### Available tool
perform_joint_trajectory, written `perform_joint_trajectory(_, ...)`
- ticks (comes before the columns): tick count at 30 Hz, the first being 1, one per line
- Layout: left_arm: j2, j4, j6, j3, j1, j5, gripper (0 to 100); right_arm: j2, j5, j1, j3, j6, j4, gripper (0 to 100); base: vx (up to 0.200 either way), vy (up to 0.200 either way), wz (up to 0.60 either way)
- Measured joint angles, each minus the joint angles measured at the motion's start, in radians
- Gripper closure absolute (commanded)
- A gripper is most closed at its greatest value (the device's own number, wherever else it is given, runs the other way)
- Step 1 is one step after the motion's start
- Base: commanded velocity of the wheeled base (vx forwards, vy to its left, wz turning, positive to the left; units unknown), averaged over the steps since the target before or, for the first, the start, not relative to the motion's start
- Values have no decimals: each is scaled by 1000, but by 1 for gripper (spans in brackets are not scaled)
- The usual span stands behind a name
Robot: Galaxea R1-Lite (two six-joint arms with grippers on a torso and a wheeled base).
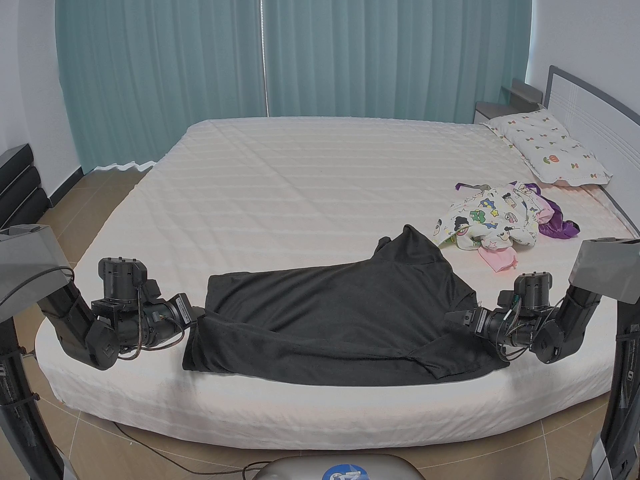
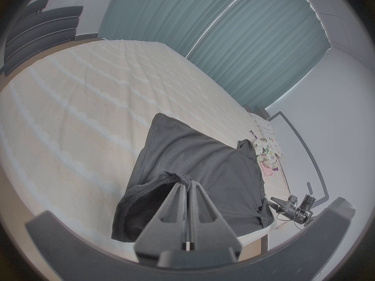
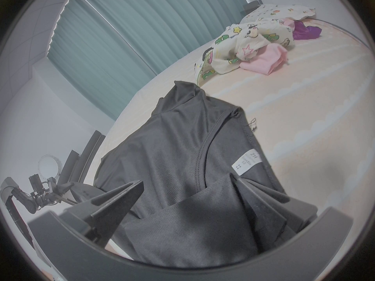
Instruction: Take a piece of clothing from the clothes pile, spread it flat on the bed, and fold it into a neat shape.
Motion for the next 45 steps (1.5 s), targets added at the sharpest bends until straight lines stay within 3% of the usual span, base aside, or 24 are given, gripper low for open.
perform_joint_trajectory(20,2,-1,0,5,6,0,100,50,-1,-25,-24,-29,-10,0,0,0,0)
perform_joint_trajectory(21,2,-1,0,5,6,0,100,51,0,-26,-21,-29,-10,100,0,0,0)
perform_joint_trajectory(34,3,-1,0,6,8,0,100,33,3,-35,21,-12,-33,100,0,0,0)
perform_joint_trajectory(45,3,-1,0,9,21,1,100,-23,5,-58,104,2,-139,100,0,0,0)
